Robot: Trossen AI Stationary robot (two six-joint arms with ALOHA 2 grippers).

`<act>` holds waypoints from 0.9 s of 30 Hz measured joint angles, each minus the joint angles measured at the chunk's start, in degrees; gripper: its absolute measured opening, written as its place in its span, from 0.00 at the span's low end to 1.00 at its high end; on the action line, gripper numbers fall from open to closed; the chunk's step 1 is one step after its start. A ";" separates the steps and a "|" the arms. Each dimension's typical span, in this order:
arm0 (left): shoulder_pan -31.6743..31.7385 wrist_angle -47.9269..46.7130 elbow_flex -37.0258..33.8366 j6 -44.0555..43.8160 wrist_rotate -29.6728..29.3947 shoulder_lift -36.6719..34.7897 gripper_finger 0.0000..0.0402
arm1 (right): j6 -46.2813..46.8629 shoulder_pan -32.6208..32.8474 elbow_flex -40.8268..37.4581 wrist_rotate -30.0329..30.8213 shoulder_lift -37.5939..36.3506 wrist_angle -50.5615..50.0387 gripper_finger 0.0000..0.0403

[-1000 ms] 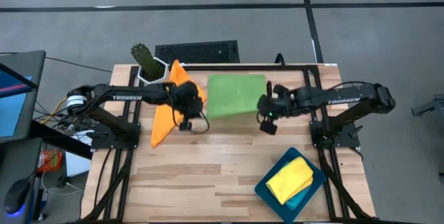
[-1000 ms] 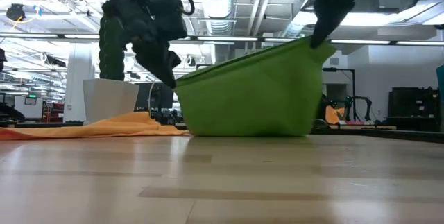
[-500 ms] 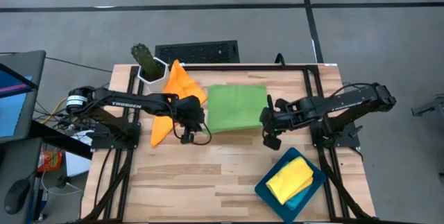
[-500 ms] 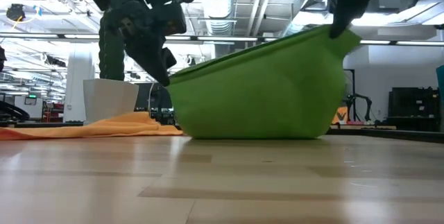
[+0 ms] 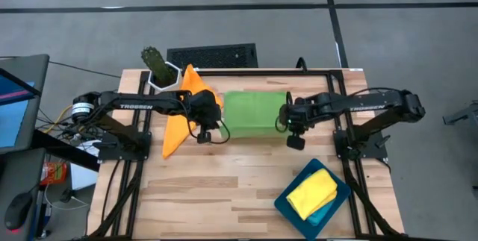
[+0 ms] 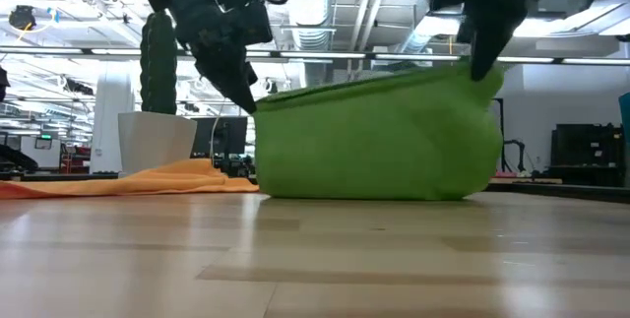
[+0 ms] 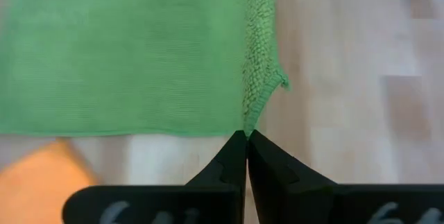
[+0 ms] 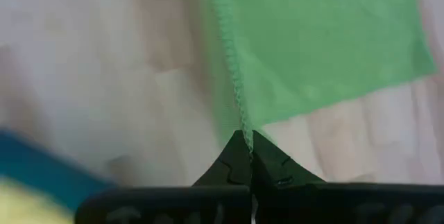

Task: Fold microfiber towels
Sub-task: Fold the green microfiber towel

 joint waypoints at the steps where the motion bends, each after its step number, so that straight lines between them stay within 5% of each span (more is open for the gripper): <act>1: 0.34 0.14 0.04 0.72 -1.57 0.00 0.00 | -0.48 -1.75 -1.48 0.19 0.00 1.25 0.02; 9: 5.22 4.93 -0.05 3.04 -7.20 0.41 0.00 | -9.25 -14.06 -11.94 0.19 -0.08 14.50 0.02; 18: 10.56 8.84 0.02 5.49 -6.79 0.54 0.00 | -16.15 -25.86 -12.72 0.83 -0.09 20.51 0.02; 27: 10.88 9.10 -0.29 3.42 -6.51 7.51 0.00 | -19.84 -30.80 -13.01 1.94 0.38 20.90 0.02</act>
